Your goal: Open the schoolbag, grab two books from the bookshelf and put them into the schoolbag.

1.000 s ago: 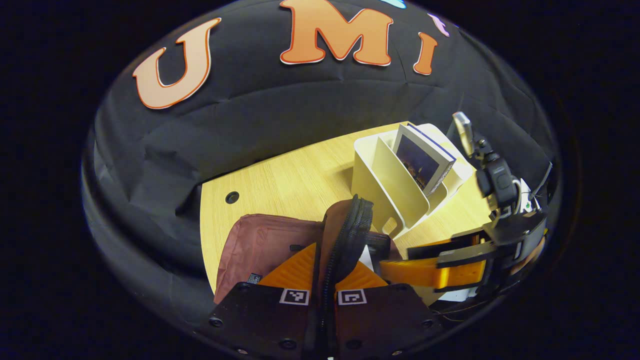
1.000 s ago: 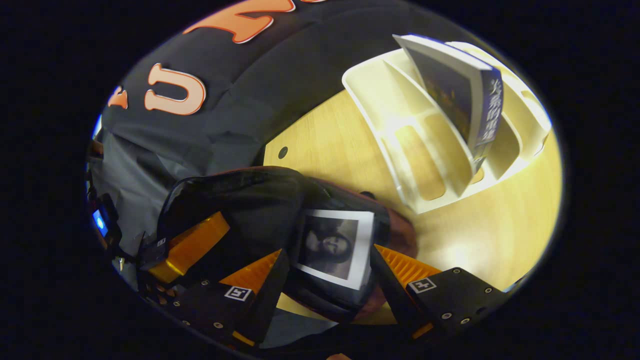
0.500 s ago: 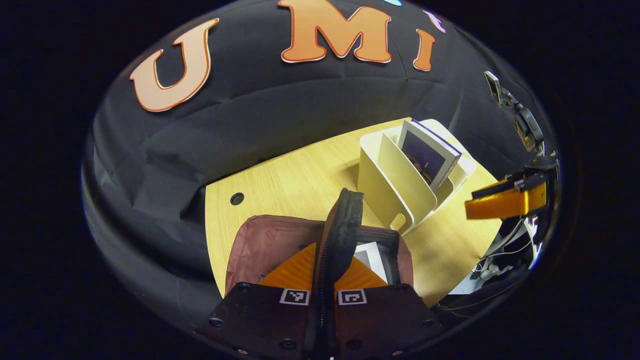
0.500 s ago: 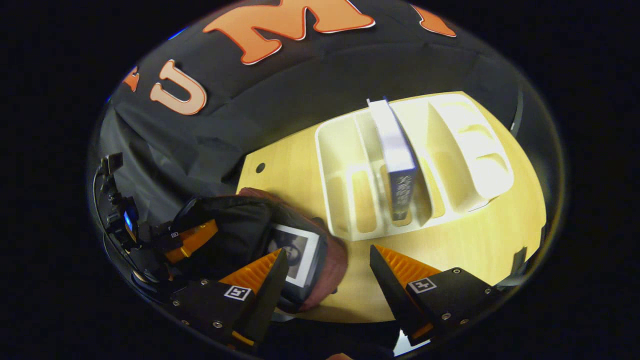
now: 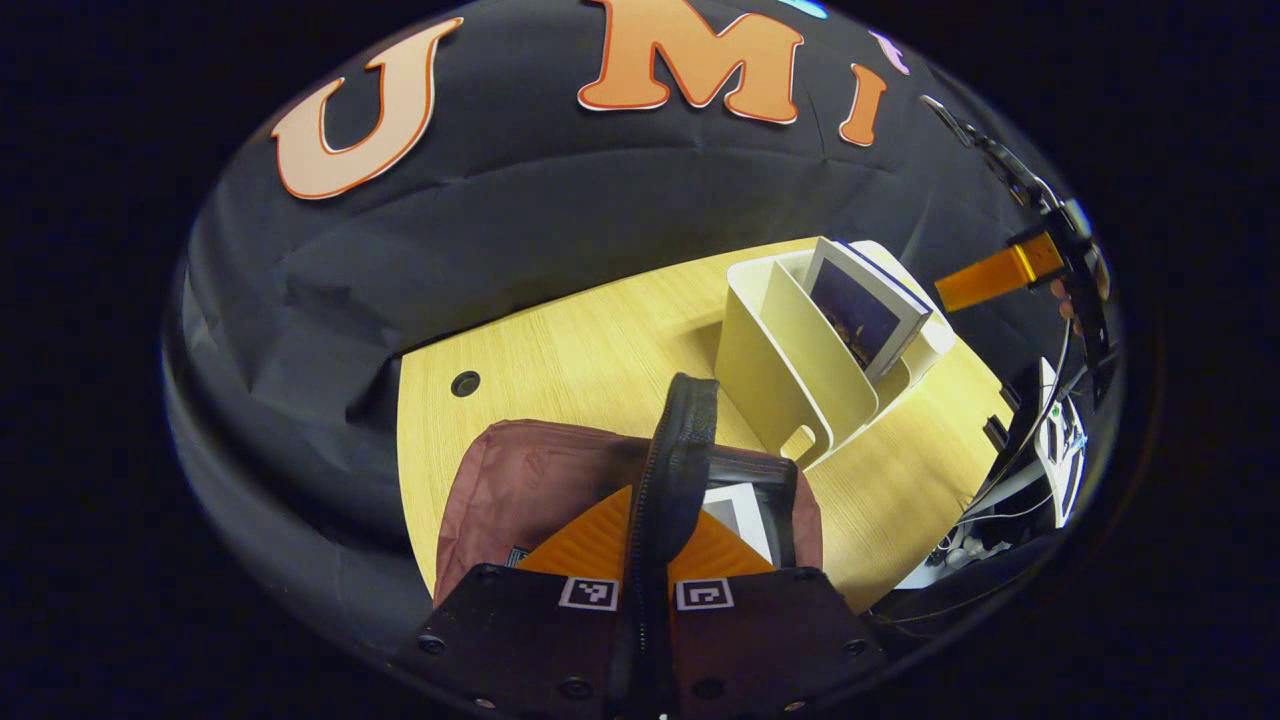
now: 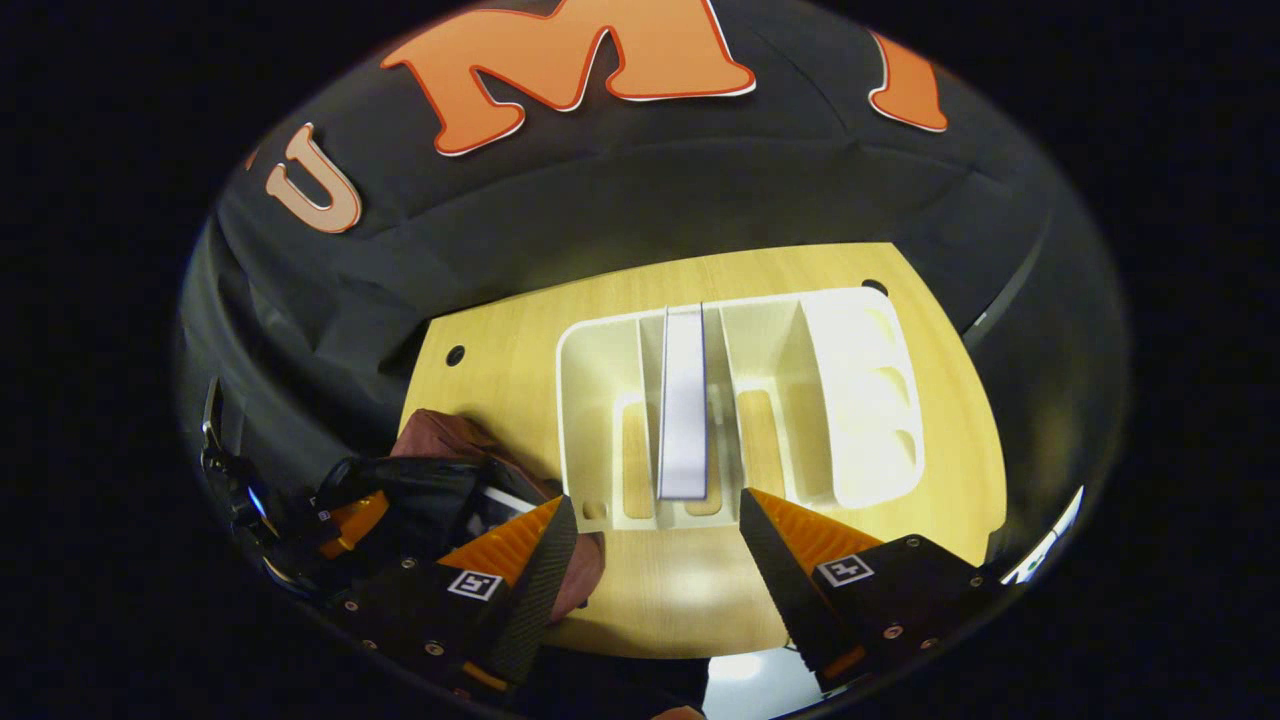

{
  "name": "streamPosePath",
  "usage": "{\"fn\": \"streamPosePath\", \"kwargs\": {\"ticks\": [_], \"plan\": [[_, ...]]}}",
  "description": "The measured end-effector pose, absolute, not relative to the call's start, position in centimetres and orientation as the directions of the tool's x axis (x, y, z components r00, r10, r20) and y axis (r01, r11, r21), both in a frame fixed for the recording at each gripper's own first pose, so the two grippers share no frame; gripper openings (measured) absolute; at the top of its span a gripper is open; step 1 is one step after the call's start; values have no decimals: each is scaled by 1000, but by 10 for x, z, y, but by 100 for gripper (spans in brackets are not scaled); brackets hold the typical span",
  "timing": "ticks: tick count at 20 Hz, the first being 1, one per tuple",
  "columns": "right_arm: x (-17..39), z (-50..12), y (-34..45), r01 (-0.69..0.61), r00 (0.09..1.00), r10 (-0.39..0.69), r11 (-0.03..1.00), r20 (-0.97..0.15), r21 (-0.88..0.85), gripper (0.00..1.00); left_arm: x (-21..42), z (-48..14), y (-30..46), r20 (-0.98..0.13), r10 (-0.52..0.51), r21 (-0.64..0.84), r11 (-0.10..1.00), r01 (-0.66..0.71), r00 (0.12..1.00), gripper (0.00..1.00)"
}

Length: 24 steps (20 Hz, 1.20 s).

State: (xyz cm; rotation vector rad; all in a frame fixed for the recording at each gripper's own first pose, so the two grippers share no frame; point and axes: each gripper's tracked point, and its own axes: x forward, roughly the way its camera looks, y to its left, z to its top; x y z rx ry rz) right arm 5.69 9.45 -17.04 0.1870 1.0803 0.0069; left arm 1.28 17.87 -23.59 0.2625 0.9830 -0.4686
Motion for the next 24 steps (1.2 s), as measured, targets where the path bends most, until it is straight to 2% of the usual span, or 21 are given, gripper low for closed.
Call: {"fn": "streamPosePath", "kwargs": {"ticks": [4, 10, 17, 19, 20, 23, 24], "plan": [[90, -176, 100, 58, 419, 107, 988, -902, 144, 98, 16, -244, 184, -851, -261, -13, 878, 479, 456, 7], [124, -229, 96, 46, 297, 46, 997, -954, 63, 98, 18, -257, 185, -858, -270, -47, 889, 456, 438, 7], [135, -273, 87, 61, 185, -12, 998, -983, 0, 98, 19, -271, 190, -865, -270, -88, 911, 403, 423, 7], [136, -279, 83, 62, 168, -29, 998, -985, -19, 88, 19, -273, 191, -864, -271, -93, 915, 393, 425, 7], [136, -280, 82, 67, 165, -36, 997, -986, -25, 66, 18, -274, 192, -864, -271, -95, 916, 390, 425, 7], [134, -276, 78, 94, 163, -36, 995, -986, -21, 36, 16, -274, 191, -863, -273, -102, 918, 383, 425, 7], [132, -273, 79, 92, 162, -33, 996, -986, -18, 40, 16, -274, 191, -862, -276, -104, 918, 384, 425, 7]]}}
